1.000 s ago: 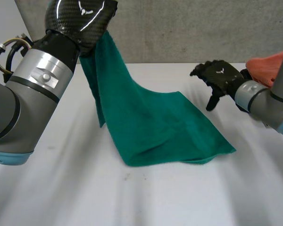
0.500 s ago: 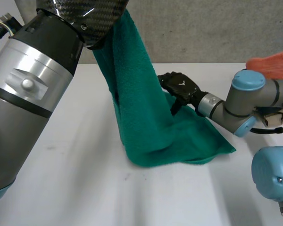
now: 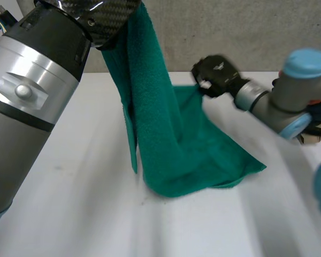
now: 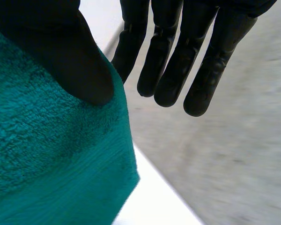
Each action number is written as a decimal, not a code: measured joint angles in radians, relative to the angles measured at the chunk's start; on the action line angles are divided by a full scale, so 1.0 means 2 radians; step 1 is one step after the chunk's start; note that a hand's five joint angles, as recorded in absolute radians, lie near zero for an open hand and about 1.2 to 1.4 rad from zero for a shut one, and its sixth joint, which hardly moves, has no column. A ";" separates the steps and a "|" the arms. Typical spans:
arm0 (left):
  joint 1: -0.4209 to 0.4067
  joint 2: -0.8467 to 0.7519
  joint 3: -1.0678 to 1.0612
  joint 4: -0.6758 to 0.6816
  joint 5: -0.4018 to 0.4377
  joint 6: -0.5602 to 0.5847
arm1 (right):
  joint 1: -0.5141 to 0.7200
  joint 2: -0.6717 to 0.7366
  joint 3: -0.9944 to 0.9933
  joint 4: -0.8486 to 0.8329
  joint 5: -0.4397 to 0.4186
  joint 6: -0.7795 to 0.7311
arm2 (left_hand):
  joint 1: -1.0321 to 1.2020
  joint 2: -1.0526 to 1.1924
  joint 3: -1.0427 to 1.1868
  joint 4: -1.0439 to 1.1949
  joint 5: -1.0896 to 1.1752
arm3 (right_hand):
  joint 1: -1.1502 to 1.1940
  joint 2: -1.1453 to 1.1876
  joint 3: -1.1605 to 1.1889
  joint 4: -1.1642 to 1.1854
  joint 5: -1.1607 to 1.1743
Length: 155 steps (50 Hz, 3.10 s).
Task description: Fold the laundry.
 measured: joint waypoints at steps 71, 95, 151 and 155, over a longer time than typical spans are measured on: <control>0.143 -0.279 0.337 0.044 -0.002 0.001 | -0.004 -0.179 0.045 -0.199 0.286 -0.123 | 0.000 0.001 0.001 0.000 0.000 | 0.004 0.001 0.000 0.000 0.000; 0.142 -0.241 -0.137 0.095 -0.001 0.000 | -0.003 -0.285 0.554 -0.107 0.192 -0.155 | 0.000 0.001 0.001 0.000 0.000 | 0.004 0.001 0.000 0.000 0.001; 0.160 -0.170 -0.152 0.035 -0.007 -0.061 | -0.063 -0.183 0.425 -0.046 0.189 0.086 | 0.000 0.001 0.001 0.000 0.000 | -0.004 -0.002 -0.001 0.000 0.000; 0.164 -0.149 -0.157 0.004 -0.006 -0.060 | -0.066 -0.222 0.443 -0.010 0.188 0.001 | 0.000 0.001 0.001 0.000 0.000 | -0.004 -0.002 -0.001 0.000 0.000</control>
